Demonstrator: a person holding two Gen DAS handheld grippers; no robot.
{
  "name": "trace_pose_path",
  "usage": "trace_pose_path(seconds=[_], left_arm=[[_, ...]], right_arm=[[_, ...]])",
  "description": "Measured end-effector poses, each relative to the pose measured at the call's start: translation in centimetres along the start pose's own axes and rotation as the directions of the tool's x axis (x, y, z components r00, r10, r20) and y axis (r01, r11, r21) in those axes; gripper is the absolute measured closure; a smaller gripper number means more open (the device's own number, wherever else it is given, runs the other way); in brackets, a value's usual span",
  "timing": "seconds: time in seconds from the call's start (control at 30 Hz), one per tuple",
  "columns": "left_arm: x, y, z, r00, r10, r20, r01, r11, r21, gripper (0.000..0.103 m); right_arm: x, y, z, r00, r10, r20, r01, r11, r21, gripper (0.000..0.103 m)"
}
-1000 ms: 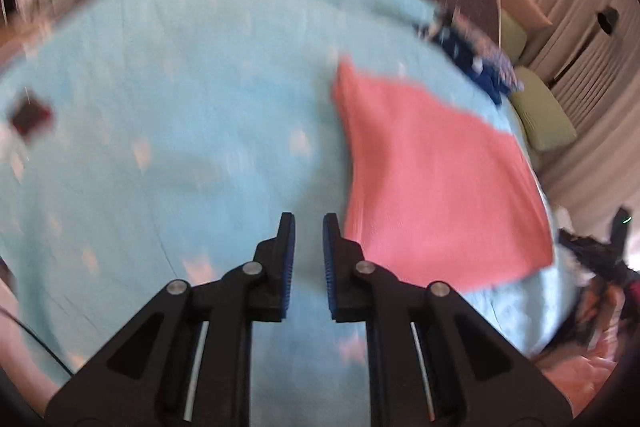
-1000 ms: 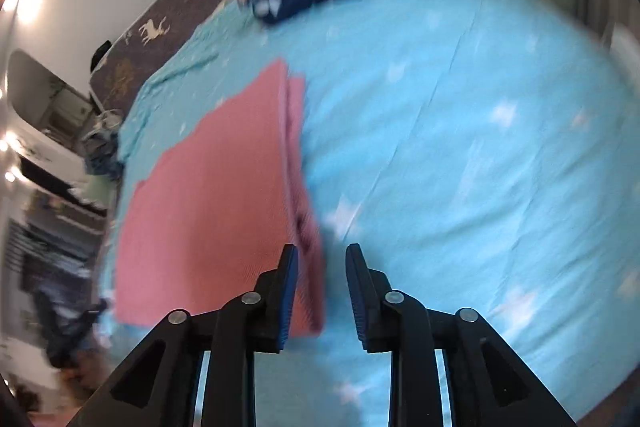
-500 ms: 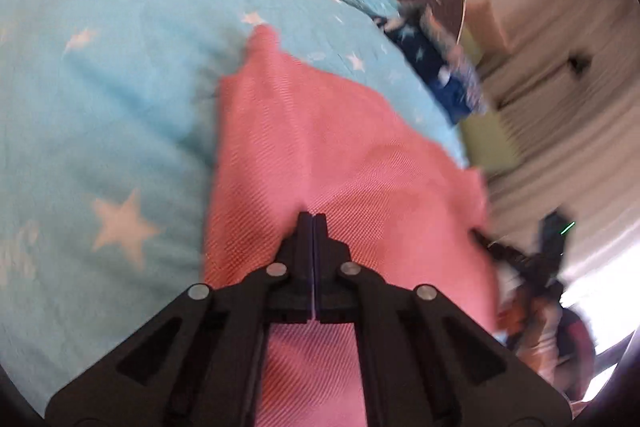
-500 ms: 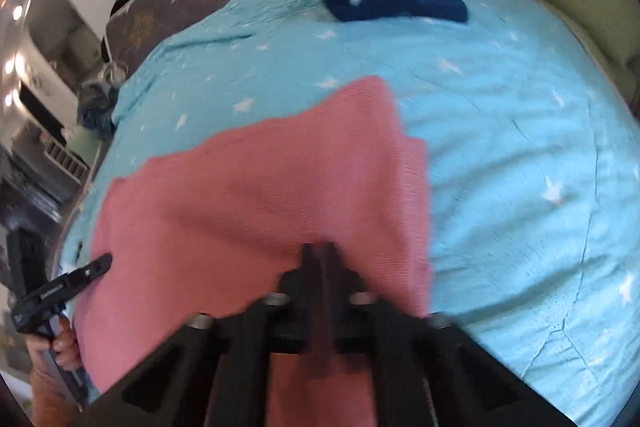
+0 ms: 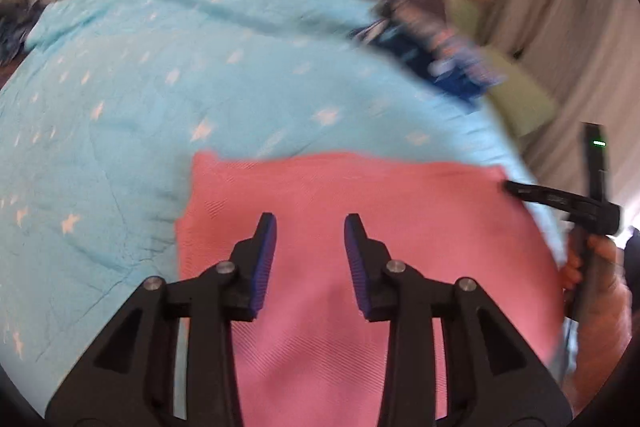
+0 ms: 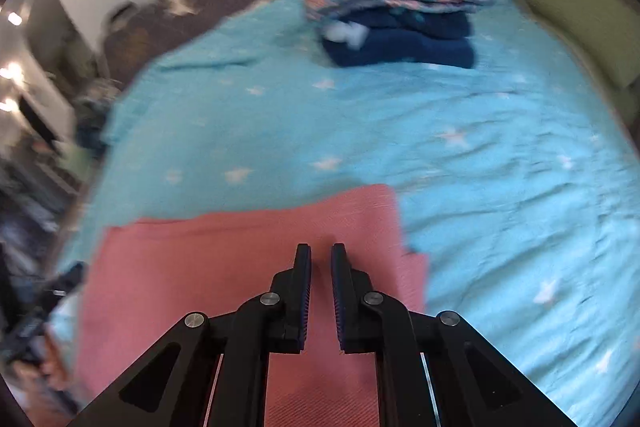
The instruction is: Fold small clothes
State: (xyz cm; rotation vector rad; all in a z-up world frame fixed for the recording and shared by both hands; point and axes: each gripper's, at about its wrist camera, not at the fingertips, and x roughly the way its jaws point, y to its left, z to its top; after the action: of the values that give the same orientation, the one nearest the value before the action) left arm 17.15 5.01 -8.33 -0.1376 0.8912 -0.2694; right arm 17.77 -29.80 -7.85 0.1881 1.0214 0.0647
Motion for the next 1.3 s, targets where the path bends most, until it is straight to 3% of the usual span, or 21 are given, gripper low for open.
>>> trace_pose_path(seconds=[0.03, 0.07, 0.13, 0.27, 0.33, 0.4, 0.47, 0.5, 0.53, 0.57, 0.7, 0.73, 0.87, 1.1, 1.3], left_arm=[[1.5, 1.1, -0.4, 0.999, 0.016, -0.034, -0.017, 0.999, -0.032, 0.069], [1.7, 2.1, -0.6, 0.999, -0.035, -0.011, 0.033, 0.995, -0.094, 0.07], [0.3, 2.8, -0.7, 0.997, -0.073, 0.025, 0.076, 0.99, -0.121, 0.069], [-2.6, 2.3, -1.5, 0.999, -0.021, 0.045, 0.024, 0.996, -0.087, 0.068], [-5.0, 1.4, -2.5, 0.995, -0.042, 0.085, 0.046, 0.998, -0.052, 0.062], [-6.6, 0.7, -3.9, 0.993, -0.058, 0.099, 0.061, 0.998, -0.026, 0.057], [-6.5, 0.3, -5.1, 0.997, -0.047, 0.068, 0.047, 0.999, 0.002, 0.05], [-5.7, 0.3, -5.7, 0.999, -0.009, 0.04, 0.008, 1.0, 0.016, 0.05], [-4.8, 0.7, -6.6, 0.998, 0.061, 0.004, -0.061, 0.998, 0.029, 0.05], [-4.2, 0.8, -7.1, 0.996, 0.087, -0.013, -0.087, 0.996, 0.029, 0.047], [-7.4, 0.7, -7.8, 0.999, 0.014, 0.05, -0.013, 0.999, -0.034, 0.047], [-8.5, 0.5, -7.9, 0.997, 0.006, 0.081, -0.005, 1.0, -0.021, 0.046], [-11.0, 0.5, -8.6, 0.988, 0.087, 0.13, -0.094, 0.994, 0.048, 0.033], [-11.6, 4.6, -11.5, 0.992, 0.104, 0.068, -0.098, 0.991, -0.094, 0.033], [-12.9, 6.2, -12.2, 0.988, 0.129, 0.09, -0.117, 0.984, -0.136, 0.033]], right_arm=[[1.0, -0.4, -0.3, 0.999, -0.051, -0.008, 0.05, 0.999, -0.011, 0.094], [1.6, -1.1, -0.8, 0.999, -0.046, -0.008, 0.046, 0.999, -0.003, 0.095], [1.1, -1.4, -1.1, 0.999, -0.026, 0.023, 0.026, 1.0, 0.015, 0.095], [-2.2, -1.2, -2.0, 0.998, -0.045, 0.048, 0.045, 0.999, 0.001, 0.093], [-4.7, -0.2, -2.8, 0.998, 0.007, 0.069, -0.005, 0.999, -0.035, 0.091], [-6.8, 1.4, -4.4, 0.997, 0.012, 0.082, -0.004, 0.995, -0.096, 0.087], [-7.6, 2.4, -6.1, 0.998, 0.019, 0.066, -0.011, 0.992, -0.129, 0.081], [-7.7, 3.0, -7.1, 0.999, 0.014, 0.046, -0.007, 0.989, -0.145, 0.079], [-7.1, 3.4, -8.3, 1.0, -0.027, 0.016, 0.029, 0.986, -0.164, 0.074], [-6.3, 3.6, -8.9, 0.998, -0.068, -0.001, 0.067, 0.982, -0.175, 0.071], [-6.4, 4.2, -10.4, 0.988, -0.152, 0.04, 0.157, 0.972, -0.175, 0.07], [-7.2, 4.8, -10.6, 0.987, -0.151, 0.058, 0.159, 0.971, -0.179, 0.07], [-9.8, 6.7, -11.5, 0.988, -0.102, 0.113, 0.125, 0.967, -0.223, 0.069], [-11.4, 9.7, -12.7, 0.988, -0.072, 0.138, 0.109, 0.951, -0.289, 0.065], [-10.9, 11.1, -13.1, 0.99, -0.058, 0.127, 0.097, 0.942, -0.322, 0.065]])
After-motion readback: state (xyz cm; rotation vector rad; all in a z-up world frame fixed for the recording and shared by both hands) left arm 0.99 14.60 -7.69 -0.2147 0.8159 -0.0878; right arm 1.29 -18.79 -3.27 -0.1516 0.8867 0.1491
